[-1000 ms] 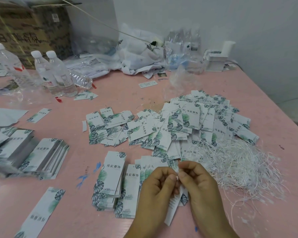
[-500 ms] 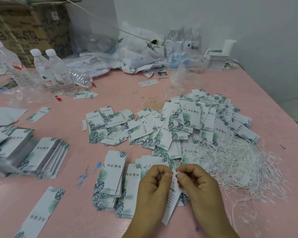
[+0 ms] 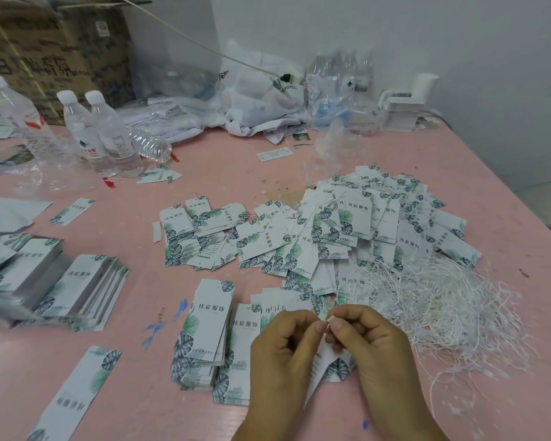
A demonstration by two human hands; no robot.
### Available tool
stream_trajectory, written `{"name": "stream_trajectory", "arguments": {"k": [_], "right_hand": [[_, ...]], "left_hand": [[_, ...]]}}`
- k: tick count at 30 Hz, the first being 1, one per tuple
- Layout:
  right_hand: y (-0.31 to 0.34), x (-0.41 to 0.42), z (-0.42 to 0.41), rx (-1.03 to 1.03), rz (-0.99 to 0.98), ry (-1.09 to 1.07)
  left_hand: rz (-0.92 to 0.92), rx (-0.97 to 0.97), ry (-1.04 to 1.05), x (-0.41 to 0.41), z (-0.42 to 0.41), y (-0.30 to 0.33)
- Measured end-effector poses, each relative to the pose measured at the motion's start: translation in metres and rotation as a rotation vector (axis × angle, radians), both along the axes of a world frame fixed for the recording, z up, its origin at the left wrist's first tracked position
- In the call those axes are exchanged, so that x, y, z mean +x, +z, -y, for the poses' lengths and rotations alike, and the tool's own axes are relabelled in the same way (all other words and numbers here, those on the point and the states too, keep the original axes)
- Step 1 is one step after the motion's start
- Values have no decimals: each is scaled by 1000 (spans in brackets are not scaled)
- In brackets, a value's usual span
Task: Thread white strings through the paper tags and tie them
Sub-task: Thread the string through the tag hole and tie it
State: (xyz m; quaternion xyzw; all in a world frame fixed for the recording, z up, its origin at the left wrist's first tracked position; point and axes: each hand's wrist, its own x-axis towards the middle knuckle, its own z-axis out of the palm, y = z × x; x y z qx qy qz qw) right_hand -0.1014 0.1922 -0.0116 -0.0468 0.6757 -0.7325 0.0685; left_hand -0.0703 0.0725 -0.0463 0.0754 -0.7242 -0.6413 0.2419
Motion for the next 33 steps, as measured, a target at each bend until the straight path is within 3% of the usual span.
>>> {"name": "stream_trajectory", "arguments": {"k": [3,6,33], "right_hand": [[0,0,0,-18,26,-18],[1,-1,1,-22,36,-28],[2,1,3,13,21,-49]], "left_hand": [[-65,-203,46,-1,1,-1],[-82,-259,42,-1,2,-2],[-41,-329,23,-2,3,-5]]}}
